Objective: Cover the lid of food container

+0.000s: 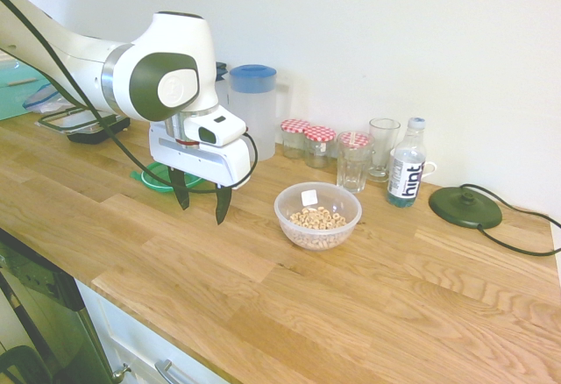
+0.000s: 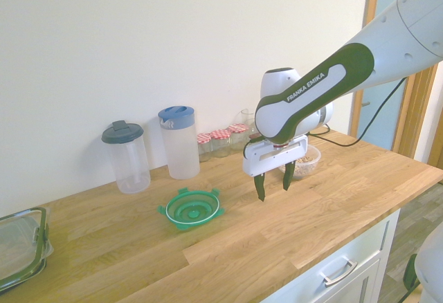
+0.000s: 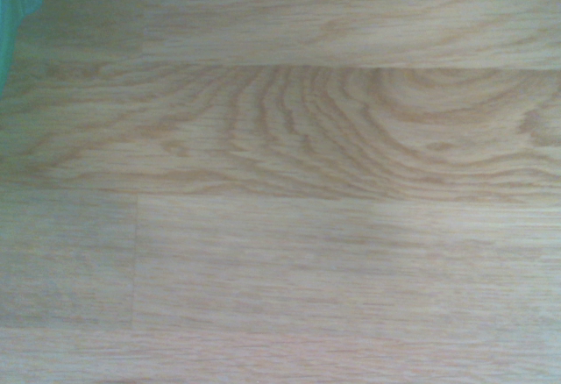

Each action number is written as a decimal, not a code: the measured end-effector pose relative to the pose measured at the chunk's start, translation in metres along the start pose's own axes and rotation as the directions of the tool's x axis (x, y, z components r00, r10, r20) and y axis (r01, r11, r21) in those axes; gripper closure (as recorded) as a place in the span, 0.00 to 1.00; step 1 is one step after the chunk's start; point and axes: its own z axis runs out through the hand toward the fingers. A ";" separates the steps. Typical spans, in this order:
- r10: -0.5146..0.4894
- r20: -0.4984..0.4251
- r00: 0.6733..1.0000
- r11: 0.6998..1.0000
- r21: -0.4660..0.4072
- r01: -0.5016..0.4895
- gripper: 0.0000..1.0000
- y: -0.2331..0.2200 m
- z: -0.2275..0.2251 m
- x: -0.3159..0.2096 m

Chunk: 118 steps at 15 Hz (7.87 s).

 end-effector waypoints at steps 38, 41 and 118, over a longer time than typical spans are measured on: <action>-0.186 0.589 0.786 0.778 0.577 -0.248 1.00 -0.120 0.095 0.052; -0.186 0.590 0.785 0.780 0.575 -0.248 1.00 -0.120 0.096 0.051; -0.475 -0.620 0.625 0.425 -0.783 -0.454 1.00 -0.070 -0.048 0.107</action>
